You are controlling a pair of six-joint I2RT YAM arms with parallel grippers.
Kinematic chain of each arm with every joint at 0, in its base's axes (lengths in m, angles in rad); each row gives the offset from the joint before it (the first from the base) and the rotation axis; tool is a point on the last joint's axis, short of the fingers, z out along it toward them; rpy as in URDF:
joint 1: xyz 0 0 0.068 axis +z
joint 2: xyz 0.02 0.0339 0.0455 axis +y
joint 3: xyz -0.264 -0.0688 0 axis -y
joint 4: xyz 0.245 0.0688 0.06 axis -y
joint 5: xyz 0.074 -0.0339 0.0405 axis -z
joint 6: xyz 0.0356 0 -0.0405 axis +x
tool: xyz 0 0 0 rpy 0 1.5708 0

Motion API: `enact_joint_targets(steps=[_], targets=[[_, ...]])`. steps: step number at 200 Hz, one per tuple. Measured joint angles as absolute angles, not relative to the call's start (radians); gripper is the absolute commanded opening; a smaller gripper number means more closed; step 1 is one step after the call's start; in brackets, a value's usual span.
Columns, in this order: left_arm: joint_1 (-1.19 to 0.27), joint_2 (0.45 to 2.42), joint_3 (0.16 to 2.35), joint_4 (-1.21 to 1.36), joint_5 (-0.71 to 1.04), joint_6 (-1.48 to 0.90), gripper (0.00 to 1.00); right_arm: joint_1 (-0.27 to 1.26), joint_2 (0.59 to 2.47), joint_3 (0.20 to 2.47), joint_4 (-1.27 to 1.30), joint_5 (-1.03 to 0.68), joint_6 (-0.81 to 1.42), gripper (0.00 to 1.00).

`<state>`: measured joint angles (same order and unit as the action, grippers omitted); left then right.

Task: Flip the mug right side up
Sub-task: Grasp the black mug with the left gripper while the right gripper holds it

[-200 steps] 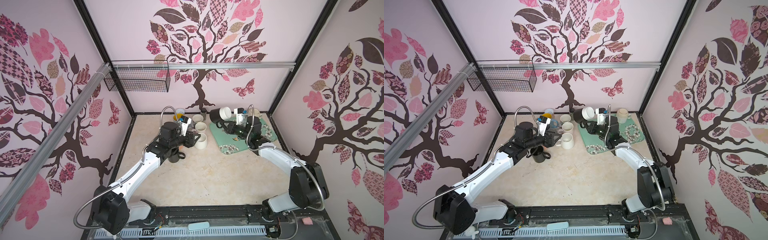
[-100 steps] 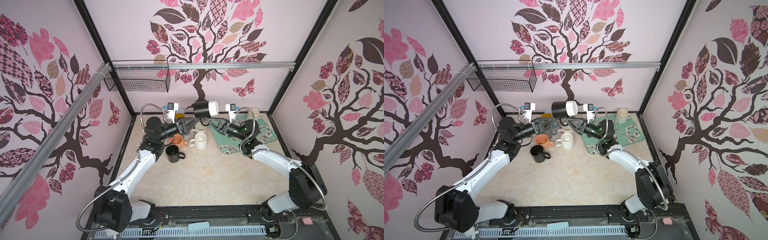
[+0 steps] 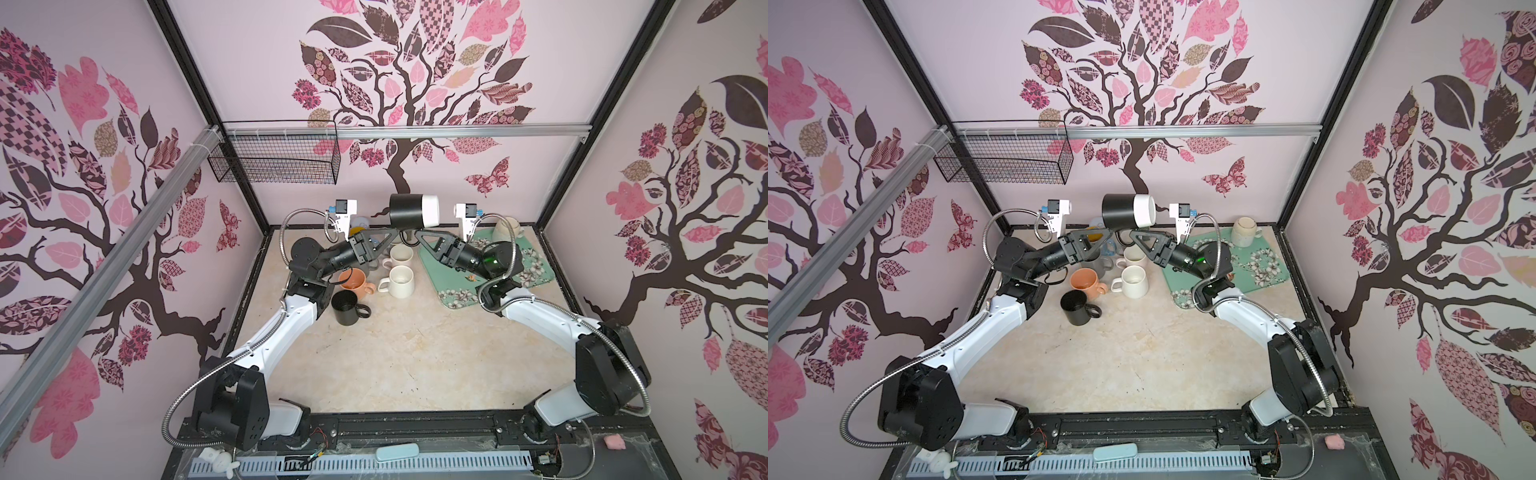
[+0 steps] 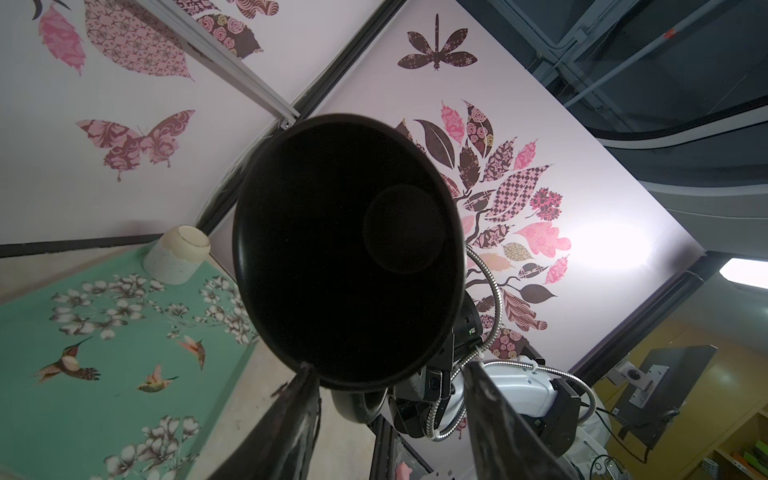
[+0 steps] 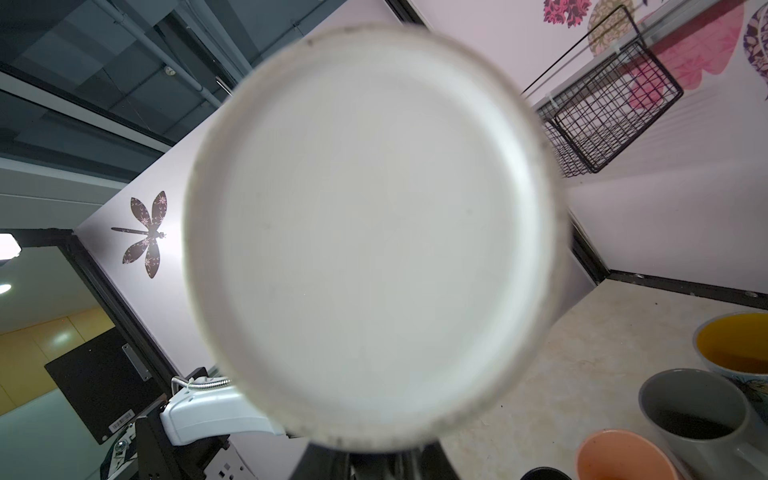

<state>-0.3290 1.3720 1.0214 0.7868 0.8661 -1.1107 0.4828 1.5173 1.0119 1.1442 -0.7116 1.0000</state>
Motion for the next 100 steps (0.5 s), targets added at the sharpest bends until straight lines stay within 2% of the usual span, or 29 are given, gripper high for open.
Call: enact_joint_targets(steps=[53, 82, 100], targets=[[-0.37, 1.413, 1.021, 0.85, 0.87, -1.146, 0.46, 0.509, 1.539, 1.012, 1.197, -0.694, 1.036, 0.0], [-0.369, 1.437, 1.021, 0.89, 0.874, -1.185, 0.33, 0.512, 1.549, 1.012, 1.209, -0.691, 1.05, 0.0], [-0.369, 1.448, 1.022, 0.904, 0.874, -1.196, 0.3, 0.514, 1.551, 1.012, 1.217, -0.691, 1.059, 0.0]])
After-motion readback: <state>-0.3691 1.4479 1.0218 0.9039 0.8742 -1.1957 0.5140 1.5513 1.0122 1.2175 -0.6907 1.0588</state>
